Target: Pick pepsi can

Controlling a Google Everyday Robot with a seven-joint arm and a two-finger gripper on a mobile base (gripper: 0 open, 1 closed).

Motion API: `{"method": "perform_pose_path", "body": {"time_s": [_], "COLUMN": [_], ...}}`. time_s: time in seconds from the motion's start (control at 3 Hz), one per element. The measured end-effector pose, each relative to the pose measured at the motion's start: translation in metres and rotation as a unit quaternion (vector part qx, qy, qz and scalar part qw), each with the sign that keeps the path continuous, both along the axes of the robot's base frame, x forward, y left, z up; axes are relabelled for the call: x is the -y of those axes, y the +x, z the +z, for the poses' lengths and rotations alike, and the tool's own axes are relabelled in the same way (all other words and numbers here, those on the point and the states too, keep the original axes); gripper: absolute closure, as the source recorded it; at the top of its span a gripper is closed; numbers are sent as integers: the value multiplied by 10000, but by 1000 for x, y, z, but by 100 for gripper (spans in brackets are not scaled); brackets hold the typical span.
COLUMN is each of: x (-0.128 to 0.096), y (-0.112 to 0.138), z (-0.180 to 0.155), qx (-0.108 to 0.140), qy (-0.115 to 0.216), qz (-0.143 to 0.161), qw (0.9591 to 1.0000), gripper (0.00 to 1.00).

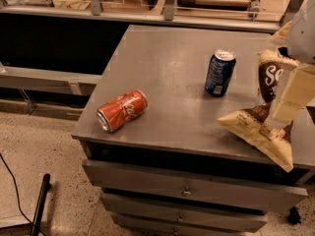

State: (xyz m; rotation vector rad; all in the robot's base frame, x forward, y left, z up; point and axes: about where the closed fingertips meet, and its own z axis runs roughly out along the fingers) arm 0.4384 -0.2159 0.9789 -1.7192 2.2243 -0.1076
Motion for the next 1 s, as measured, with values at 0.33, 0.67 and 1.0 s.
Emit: {"method": "perform_pose_path", "body": {"time_s": [0.33,0.67,1.0], "x": [0,-2,-12], "y": [0,17,43], "z": [0,2,2], "qx": [1,8,-5], "qy": [0,6,103], "qz": [0,69,208], "qw": [10000,10000,9997], "gripper": [0,0,0]}}
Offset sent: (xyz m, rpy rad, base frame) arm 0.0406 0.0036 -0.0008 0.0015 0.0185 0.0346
